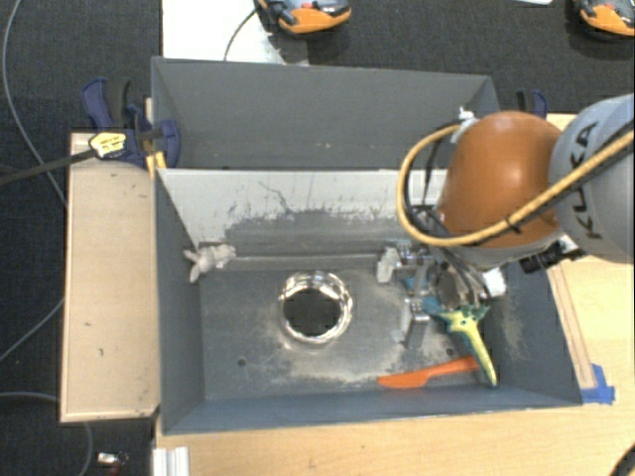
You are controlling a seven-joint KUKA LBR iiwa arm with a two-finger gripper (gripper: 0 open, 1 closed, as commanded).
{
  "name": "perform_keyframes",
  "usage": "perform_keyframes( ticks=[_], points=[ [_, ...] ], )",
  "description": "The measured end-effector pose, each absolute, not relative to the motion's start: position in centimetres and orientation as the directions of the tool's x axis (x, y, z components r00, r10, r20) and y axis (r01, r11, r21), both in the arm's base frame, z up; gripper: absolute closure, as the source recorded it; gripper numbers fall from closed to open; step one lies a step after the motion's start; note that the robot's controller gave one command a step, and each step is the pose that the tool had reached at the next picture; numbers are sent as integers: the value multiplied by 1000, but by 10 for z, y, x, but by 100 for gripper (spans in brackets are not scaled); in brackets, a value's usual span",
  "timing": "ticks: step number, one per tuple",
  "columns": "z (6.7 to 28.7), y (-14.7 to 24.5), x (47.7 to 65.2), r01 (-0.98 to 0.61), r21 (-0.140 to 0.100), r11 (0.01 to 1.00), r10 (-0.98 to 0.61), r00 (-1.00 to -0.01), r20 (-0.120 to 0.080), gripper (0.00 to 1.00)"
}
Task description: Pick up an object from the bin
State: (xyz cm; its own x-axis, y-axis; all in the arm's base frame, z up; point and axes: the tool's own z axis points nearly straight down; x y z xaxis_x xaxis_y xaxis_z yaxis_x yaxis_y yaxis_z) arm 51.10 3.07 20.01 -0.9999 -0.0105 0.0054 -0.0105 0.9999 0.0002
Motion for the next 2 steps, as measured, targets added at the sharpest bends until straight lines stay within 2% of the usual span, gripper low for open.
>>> perform_keyframes(
  ticks=[1, 2],
  points=[
    [205, 31, 512, -9, 1, 1000, -9, -1000, -3, 0],
    [152, 56, 537, -143, 0, 990, -143, -990, -5, 0]
  ],
)
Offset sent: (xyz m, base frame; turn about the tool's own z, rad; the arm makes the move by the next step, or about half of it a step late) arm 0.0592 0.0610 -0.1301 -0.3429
